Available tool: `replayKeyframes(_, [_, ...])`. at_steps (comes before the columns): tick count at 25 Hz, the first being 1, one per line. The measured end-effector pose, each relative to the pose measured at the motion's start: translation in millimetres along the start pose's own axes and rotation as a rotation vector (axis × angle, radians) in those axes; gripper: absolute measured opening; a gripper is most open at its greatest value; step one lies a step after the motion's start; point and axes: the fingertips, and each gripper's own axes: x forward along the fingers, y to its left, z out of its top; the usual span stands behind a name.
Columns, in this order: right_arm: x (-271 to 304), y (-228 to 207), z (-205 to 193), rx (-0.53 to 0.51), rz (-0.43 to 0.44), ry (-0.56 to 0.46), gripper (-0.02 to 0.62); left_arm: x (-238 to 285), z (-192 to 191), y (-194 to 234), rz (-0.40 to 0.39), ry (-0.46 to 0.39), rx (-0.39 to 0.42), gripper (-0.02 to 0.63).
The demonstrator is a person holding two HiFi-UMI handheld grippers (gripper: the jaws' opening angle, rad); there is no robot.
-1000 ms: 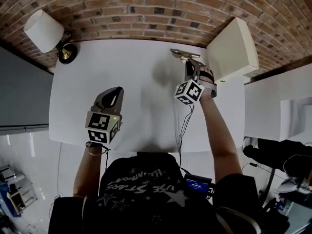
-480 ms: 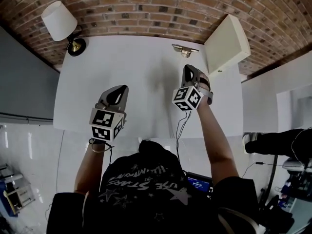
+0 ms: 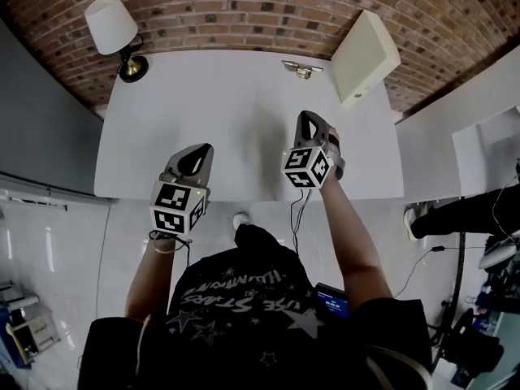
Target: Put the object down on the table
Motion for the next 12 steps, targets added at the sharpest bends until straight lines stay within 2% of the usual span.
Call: replayKeyframes(12, [-100,43,-9,0.097,-0.017,0.033,0.002,-80,-35,-44,-0.029,-0.019,-0.002,0.021])
